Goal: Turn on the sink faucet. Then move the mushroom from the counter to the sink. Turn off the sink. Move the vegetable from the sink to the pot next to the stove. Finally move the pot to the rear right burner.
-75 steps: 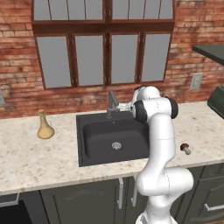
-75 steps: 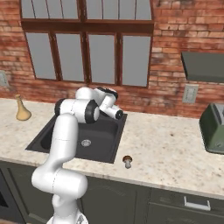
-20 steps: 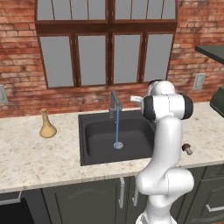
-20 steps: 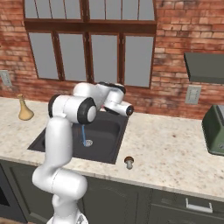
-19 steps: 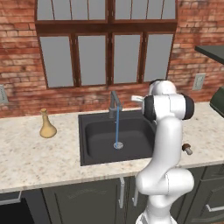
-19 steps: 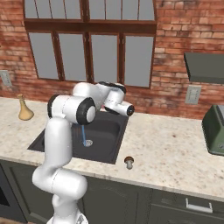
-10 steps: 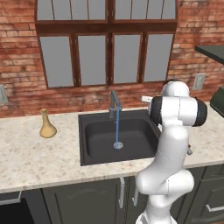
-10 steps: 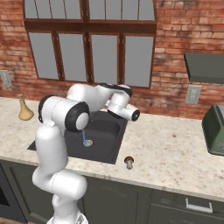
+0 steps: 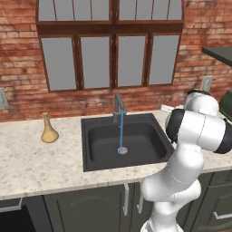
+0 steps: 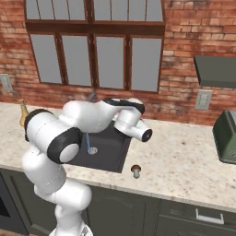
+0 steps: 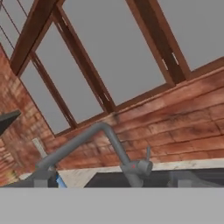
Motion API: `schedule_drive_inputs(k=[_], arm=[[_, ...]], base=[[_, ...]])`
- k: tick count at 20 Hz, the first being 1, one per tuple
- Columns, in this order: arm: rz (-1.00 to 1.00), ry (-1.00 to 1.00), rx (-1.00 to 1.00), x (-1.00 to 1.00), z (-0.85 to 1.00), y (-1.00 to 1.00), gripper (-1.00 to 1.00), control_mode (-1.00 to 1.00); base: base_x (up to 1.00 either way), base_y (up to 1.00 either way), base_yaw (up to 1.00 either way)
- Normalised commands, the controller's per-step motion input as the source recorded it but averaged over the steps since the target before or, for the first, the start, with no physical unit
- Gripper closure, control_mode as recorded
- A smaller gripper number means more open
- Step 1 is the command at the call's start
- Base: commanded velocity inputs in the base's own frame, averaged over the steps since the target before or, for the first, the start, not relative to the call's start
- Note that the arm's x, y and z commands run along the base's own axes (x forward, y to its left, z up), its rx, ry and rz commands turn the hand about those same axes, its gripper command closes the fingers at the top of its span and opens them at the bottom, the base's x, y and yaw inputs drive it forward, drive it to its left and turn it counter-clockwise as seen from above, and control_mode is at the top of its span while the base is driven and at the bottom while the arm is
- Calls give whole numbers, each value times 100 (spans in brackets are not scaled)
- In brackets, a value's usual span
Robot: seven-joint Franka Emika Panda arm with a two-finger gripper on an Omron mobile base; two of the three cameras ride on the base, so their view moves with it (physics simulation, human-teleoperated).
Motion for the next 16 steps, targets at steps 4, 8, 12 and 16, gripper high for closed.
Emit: schedule_drive_inputs(k=[4,8,12,16], arm=[[-8,4,0,-66,50,-36,-100,-100],[-10,11,0,-54,57,-34,-100,-100],[-11,19,0,-44,50,-25,-100,-100],[-10,24,-1,-41,34,-22,-100,-100]], base=[[0,0,0],[0,0,0],[0,0,0],[0,0,0]])
